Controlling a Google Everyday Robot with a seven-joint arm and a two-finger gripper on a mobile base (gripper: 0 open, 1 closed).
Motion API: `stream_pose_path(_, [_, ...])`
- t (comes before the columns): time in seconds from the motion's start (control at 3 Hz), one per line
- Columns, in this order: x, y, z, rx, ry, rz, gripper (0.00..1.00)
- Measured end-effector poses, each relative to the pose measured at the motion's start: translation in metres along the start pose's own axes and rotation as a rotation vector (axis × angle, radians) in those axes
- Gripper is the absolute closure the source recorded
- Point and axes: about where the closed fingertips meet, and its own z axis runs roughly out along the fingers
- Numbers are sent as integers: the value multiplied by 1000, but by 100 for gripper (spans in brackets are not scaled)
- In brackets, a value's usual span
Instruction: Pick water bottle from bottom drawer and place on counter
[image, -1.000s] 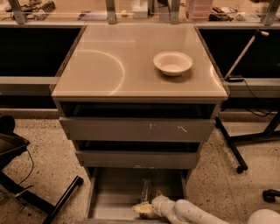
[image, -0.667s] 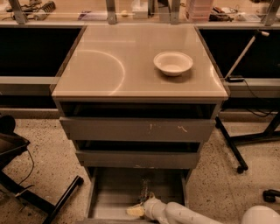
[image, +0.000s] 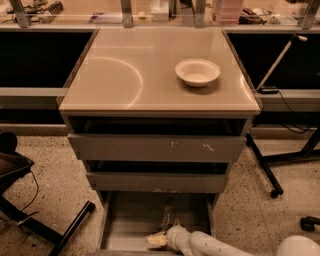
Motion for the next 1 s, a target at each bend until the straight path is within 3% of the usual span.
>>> stream_pose_path(0.33, [1, 6, 9, 20, 19, -7, 0])
stream_pose_path(0.67, [0, 33, 58, 68, 32, 0, 0])
stream_pose_path(1.0, [2, 22, 61, 133, 45, -10, 0])
